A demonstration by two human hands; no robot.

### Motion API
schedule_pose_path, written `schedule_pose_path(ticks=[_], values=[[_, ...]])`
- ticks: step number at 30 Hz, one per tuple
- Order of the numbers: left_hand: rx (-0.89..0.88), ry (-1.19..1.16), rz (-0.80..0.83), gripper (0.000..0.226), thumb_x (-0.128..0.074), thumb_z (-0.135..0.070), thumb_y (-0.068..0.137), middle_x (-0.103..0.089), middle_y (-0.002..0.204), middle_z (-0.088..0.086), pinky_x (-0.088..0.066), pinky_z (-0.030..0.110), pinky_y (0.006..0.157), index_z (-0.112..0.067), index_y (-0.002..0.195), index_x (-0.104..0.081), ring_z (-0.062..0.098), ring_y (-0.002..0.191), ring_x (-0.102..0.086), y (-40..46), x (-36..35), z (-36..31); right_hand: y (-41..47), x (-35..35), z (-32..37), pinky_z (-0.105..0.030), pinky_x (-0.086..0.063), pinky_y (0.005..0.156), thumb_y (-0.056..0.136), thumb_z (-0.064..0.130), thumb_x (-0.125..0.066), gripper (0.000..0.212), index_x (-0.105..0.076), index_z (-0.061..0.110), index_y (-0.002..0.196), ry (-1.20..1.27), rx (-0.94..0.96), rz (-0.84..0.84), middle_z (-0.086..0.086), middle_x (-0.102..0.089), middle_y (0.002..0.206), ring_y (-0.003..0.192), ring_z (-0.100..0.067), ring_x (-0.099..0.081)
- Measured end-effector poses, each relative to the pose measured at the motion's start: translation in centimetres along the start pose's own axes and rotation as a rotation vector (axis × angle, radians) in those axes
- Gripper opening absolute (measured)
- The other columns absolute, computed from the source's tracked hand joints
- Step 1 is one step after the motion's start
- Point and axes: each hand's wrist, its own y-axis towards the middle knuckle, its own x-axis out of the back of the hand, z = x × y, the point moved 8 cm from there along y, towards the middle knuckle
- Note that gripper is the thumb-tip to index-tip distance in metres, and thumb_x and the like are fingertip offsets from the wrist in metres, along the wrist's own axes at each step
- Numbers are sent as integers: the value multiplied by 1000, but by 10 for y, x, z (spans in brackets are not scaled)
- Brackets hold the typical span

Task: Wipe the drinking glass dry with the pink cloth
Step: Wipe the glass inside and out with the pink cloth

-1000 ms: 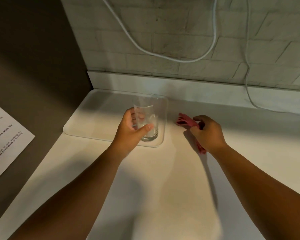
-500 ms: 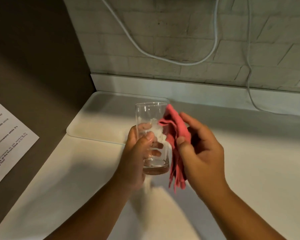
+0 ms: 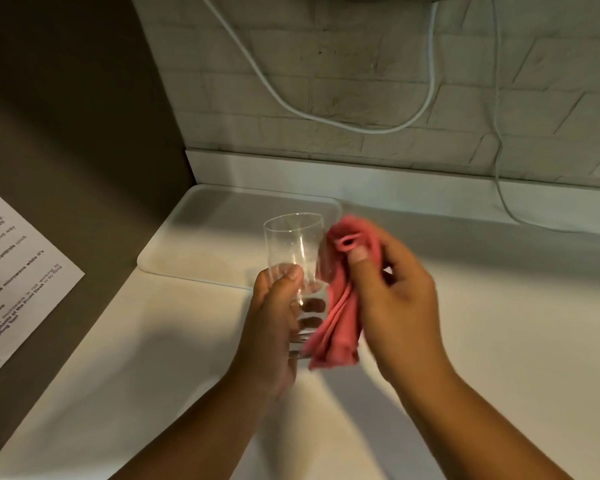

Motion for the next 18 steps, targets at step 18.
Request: schedule_pose_path(ticks=[18], values=[[-71, 121, 55, 76, -49, -72, 90, -75, 124, 20, -60, 57, 92, -13, 136, -60, 38, 113, -74, -3, -11, -20, -14, -28, 10, -14, -43, 82, 100, 55, -38, 47, -27, 61, 145, -553, 288, 234, 12, -37, 101, 100, -8, -45]])
